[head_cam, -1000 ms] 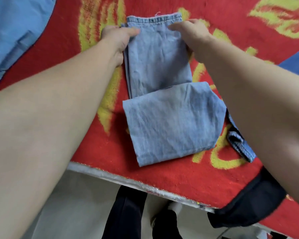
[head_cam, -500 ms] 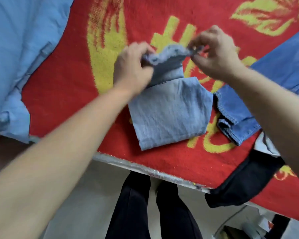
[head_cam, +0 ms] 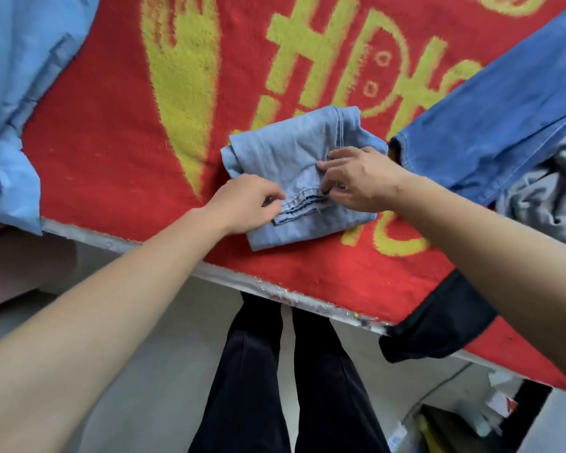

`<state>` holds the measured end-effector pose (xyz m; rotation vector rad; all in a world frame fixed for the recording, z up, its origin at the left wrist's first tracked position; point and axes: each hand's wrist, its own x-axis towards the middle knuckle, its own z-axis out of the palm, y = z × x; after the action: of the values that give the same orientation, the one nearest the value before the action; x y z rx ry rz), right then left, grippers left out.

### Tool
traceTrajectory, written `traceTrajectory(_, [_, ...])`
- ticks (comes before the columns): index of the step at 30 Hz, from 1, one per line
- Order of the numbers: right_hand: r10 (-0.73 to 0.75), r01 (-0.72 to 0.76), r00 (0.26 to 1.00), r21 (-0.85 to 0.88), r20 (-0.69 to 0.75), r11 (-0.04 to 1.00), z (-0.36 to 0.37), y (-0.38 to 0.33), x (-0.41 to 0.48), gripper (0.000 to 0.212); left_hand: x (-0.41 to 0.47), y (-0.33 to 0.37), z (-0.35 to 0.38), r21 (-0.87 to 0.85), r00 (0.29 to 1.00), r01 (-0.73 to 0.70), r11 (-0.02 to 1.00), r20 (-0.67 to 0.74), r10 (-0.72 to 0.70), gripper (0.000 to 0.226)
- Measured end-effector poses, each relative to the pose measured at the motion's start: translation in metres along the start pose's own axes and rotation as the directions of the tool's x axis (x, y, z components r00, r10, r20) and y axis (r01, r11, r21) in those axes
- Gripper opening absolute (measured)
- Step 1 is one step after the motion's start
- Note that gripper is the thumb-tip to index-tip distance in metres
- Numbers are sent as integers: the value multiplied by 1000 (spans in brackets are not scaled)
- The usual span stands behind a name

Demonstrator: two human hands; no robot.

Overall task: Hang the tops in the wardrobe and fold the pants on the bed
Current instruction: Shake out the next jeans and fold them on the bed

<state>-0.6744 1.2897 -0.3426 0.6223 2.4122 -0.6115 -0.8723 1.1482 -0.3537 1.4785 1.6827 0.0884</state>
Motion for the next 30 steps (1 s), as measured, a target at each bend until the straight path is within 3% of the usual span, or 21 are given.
traceTrajectory(3, [13, -8, 998, 64, -64, 998, -41, 9, 17, 32, 23, -6, -38, 4, 968, 44, 999, -247, -42, 22])
traceTrajectory(5, [22, -21, 987, 11, -157, 1000, -65, 16, 39, 54, 46, -11, -64, -13, 944, 68, 998, -322, -68, 34])
traceTrajectory(6, [51, -55, 991, -27, -122, 998, -74, 18, 50, 69, 57, -13, -74, -29, 960, 85, 996, -265, -90, 46])
traceTrajectory(8, [136, -133, 990, -63, 49, 989, -84, 19, 72, 97, 77, -16, -85, 5, 989, 149, 989, -22, -149, 74])
traceTrajectory(10, [182, -177, 964, -42, 195, 983, -85, 17, 88, 112, 86, -13, -82, 139, 960, 186, 973, 183, -209, 81])
traceTrajectory(13, [207, -208, 959, -13, 192, 978, -76, 13, 91, 117, 92, -8, -63, 232, 959, 186, 955, 168, -227, 74])
traceTrajectory(20, [174, -175, 982, -9, -75, 984, -52, 4, 48, 119, 55, -2, -20, 174, 966, 239, 955, -148, -214, 75])
traceTrajectory(24, [82, -109, 971, -113, -225, 988, -52, -17, 2, 96, 8, 28, -16, 235, 942, 237, 943, -291, -165, 63])
traceTrajectory(30, [4, -51, 954, -149, -299, 988, -99, -77, -90, 52, -101, 96, -59, 221, 842, 340, 914, -505, -191, 44])
